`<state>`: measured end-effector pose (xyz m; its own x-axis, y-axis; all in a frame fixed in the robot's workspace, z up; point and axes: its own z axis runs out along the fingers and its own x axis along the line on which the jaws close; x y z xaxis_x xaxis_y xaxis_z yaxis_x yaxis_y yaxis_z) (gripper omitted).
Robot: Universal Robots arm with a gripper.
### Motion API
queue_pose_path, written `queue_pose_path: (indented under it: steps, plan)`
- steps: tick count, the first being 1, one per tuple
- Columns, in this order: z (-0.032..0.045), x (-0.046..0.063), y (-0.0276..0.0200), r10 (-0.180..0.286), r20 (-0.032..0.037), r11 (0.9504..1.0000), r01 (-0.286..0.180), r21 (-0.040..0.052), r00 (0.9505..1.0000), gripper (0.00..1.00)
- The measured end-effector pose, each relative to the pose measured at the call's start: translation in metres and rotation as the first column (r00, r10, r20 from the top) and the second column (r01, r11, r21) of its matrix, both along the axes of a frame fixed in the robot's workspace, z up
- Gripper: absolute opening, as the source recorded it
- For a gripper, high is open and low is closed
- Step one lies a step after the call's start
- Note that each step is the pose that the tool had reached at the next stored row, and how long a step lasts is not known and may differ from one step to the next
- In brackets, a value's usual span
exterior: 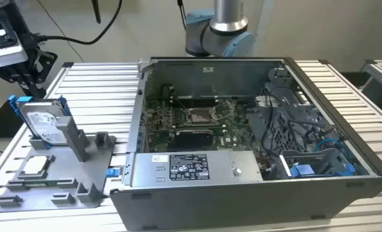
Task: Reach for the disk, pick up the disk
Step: 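Reach for the disk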
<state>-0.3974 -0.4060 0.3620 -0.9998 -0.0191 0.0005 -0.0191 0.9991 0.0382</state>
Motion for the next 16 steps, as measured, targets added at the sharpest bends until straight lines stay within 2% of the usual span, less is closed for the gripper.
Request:
queue_pose_path:
  steps: [14, 16]
  plan:
    - [0.0001, -0.0005, 0.0001, 0.0, 0.0, 1.0, 0.0, -0.0001, 1.0, 0.0]
    - [0.0001, -0.0027, 0.0031, 0.0, 0.0005, 1.0, 0.0, -0.0001, 1.0, 0.0]
